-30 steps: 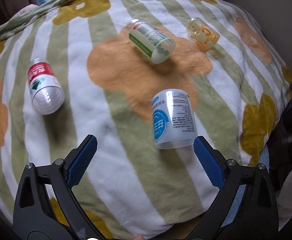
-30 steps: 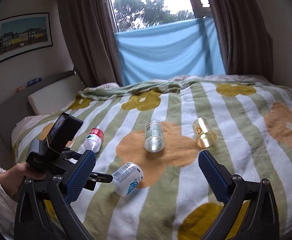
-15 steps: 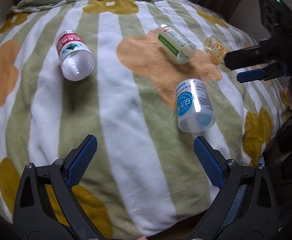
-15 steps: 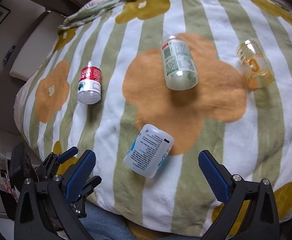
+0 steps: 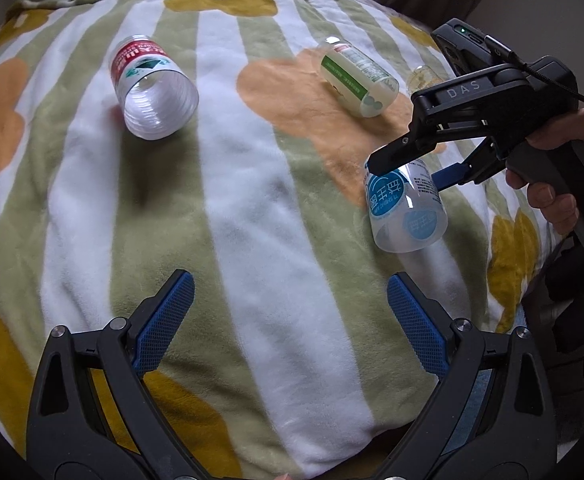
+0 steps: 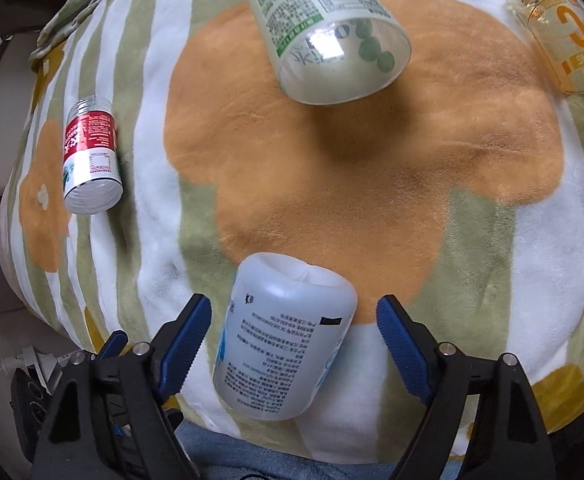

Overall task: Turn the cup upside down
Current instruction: 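Close the right tool on the white bottle and lift it, then turn the white bottle cap-down and stand it on the bed, open right tool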

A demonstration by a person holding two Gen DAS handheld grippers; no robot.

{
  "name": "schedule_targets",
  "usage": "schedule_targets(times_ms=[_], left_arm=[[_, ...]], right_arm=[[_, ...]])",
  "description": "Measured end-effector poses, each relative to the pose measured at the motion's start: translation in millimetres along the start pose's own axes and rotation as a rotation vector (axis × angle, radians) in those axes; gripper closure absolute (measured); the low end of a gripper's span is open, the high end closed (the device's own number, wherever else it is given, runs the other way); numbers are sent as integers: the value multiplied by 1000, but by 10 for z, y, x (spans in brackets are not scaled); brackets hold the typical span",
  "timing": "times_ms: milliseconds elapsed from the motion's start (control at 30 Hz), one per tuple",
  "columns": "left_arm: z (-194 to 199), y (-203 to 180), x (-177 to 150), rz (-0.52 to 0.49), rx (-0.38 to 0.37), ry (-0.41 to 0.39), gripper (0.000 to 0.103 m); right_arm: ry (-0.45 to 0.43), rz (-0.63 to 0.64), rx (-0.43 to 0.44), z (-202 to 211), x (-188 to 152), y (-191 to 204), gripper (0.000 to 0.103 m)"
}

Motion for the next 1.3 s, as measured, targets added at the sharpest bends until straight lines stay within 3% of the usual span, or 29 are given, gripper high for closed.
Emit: schedule_targets(times_ms=[133, 200, 367, 433, 600, 667, 733, 867, 1000, 1300], left_arm=[[-18, 18, 2, 5, -4, 2, 6], [-20, 31, 6, 11, -6, 1, 6], [-9, 66, 7, 27, -6, -2, 6], [9, 93, 2, 34, 4, -9, 6], [67, 180, -25, 110, -21, -37, 6], [66, 196, -47, 143, -34, -40, 6], [66, 193, -63, 158, -36, -43, 6], [131, 179, -51, 145, 1, -79, 6], [197, 195, -22, 126, 40, -108, 6], [199, 176, -46, 123, 48, -116, 6]], right_arm=[[14, 2, 14, -48, 16, 5, 29], [19, 5, 31, -76, 11, 11, 40], [-46, 35, 33, 38, -15, 48, 41], [-167, 98, 28, 254, -22, 114, 41], [-688, 367, 10, 857, -340, 372, 41], [-850, 453, -54, 859, -512, 388, 41], [-950, 521, -141, 730, -615, 410, 41], [-1008, 574, -230, 451, -644, 375, 41], [-1006, 598, -233, 331, -669, 292, 41], [-1017, 663, -251, 257, -857, 259, 41]])
Point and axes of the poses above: each gripper's, at about its wrist camera, not at the fingertips, and z roughly against the way its jaws point, y to its left, x to its top, the point moved 8 cm from there along -z, roughly the way its jaws point
